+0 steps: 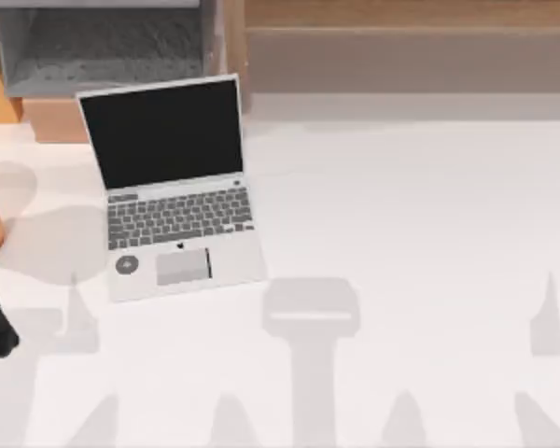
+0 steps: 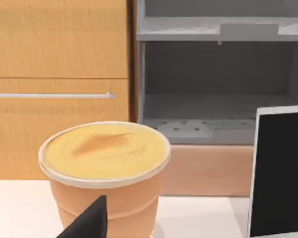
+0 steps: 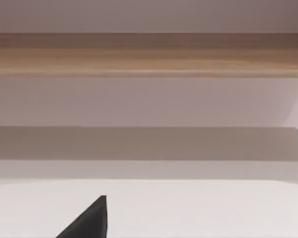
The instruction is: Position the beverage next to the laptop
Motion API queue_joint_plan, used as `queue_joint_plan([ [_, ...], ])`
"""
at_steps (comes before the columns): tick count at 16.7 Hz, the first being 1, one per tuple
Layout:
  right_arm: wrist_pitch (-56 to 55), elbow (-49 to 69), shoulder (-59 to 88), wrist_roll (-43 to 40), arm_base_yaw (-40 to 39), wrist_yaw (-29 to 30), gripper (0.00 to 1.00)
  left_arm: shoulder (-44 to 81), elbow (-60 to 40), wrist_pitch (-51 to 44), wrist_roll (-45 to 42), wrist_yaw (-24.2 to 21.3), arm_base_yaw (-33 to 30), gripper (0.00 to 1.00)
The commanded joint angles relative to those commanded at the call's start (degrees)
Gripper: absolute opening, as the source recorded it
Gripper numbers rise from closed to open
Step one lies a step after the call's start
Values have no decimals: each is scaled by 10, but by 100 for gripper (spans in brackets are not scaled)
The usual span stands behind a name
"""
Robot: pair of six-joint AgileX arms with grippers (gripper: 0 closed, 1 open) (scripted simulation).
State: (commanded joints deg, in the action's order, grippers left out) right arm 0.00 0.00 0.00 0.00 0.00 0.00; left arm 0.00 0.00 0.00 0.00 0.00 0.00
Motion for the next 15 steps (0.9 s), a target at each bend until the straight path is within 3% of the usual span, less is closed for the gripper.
queue_joint_plan([
  [6,0,0,0,0,0,0,100,61,-9,55,0,-21,22,100],
  [15,0,0,0,0,0,0,100,486,-34,397,-21,-138,131,100],
])
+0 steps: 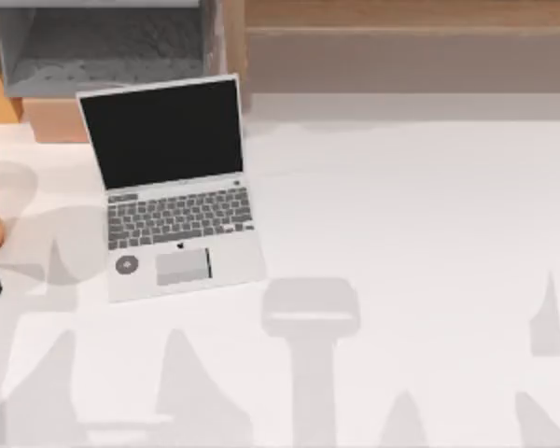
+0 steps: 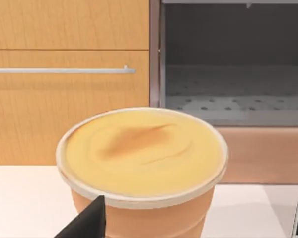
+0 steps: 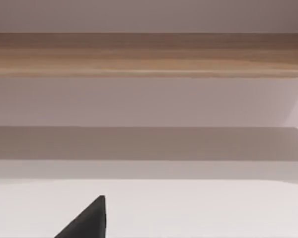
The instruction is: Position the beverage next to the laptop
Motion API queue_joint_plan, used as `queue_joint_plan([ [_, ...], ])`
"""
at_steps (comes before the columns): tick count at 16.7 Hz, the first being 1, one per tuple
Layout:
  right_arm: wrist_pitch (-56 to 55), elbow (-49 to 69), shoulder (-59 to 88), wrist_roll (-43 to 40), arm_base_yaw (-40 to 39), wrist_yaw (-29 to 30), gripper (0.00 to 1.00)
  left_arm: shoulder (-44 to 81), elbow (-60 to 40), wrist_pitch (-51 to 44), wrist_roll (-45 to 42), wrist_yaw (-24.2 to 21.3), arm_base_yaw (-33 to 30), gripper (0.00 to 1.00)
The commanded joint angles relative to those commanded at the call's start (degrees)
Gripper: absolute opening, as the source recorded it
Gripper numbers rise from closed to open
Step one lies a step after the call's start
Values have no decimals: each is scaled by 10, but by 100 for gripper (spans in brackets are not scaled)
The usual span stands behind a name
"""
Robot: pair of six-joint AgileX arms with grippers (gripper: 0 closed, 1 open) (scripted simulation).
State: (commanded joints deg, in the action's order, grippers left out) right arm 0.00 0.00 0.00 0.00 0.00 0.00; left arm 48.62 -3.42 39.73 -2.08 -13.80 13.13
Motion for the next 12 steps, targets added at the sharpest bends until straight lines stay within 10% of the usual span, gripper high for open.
queue_joint_plan([
  [12,0,0,0,0,0,0,100,408,-17,315,-35,-115,103,100],
])
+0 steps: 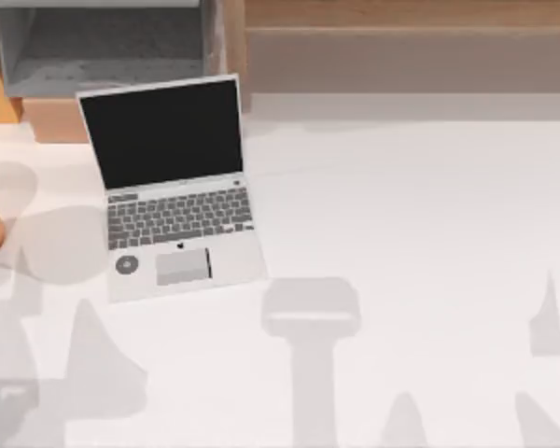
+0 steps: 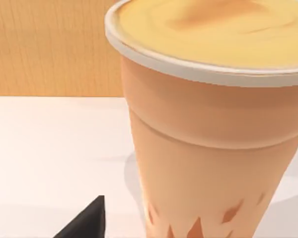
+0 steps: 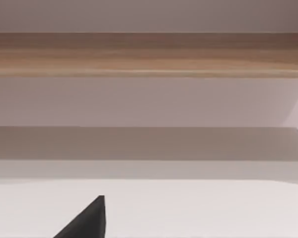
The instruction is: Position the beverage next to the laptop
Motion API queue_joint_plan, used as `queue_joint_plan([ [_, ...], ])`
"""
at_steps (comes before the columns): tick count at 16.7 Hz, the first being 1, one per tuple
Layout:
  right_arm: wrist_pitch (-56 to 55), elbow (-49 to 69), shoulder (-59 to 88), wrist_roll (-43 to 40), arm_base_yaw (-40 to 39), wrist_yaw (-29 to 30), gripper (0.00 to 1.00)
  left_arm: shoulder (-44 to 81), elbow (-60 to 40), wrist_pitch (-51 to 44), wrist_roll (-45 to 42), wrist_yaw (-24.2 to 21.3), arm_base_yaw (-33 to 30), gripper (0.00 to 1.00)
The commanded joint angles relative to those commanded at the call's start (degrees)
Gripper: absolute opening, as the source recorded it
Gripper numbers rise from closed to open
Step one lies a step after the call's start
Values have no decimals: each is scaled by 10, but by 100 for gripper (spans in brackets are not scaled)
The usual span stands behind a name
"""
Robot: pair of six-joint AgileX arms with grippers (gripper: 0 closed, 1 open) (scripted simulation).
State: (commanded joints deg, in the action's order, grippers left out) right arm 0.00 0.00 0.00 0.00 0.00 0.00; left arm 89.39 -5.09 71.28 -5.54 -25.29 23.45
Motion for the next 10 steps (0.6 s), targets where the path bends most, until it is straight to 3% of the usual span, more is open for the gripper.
queue_joint_plan([
  [6,0,0,0,0,0,0,100,3,0,2,0,1,-2,100],
  [10,0,0,0,0,0,0,100,64,-51,16,5,23,-25,100],
])
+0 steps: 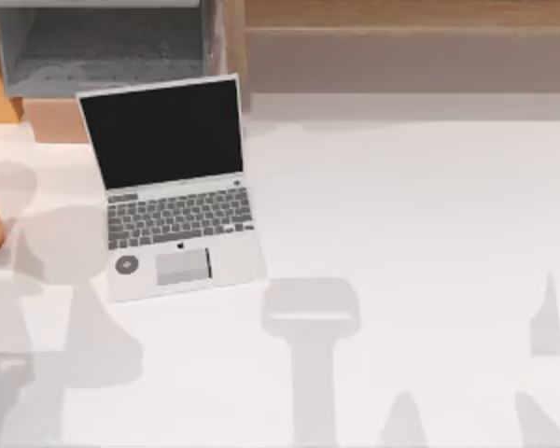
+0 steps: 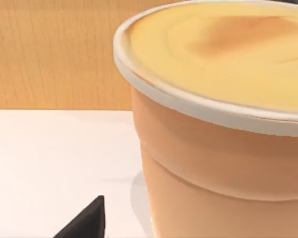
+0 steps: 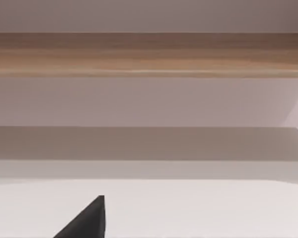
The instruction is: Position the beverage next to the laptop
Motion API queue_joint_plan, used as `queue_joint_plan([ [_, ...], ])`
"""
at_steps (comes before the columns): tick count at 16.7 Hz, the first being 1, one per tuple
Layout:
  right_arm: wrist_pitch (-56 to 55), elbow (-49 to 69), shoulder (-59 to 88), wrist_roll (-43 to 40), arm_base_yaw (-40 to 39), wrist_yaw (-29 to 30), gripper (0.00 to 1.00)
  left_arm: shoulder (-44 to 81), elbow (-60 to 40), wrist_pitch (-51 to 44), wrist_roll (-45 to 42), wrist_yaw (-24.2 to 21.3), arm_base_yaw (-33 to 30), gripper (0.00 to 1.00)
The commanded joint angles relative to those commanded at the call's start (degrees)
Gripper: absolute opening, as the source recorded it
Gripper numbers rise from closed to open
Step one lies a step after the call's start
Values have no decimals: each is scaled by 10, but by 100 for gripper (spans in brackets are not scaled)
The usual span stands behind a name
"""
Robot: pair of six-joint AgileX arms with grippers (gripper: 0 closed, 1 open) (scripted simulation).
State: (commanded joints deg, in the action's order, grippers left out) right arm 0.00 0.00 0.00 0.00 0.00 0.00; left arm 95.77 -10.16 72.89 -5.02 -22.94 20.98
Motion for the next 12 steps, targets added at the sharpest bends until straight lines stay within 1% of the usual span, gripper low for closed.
queue_joint_plan([
  [6,0,0,0,0,0,0,100,118,-103,19,12,48,-51,100],
  [11,0,0,0,0,0,0,100,124,-109,20,13,51,-54,100],
  [12,0,0,0,0,0,0,100,124,-109,20,13,51,-54,92],
])
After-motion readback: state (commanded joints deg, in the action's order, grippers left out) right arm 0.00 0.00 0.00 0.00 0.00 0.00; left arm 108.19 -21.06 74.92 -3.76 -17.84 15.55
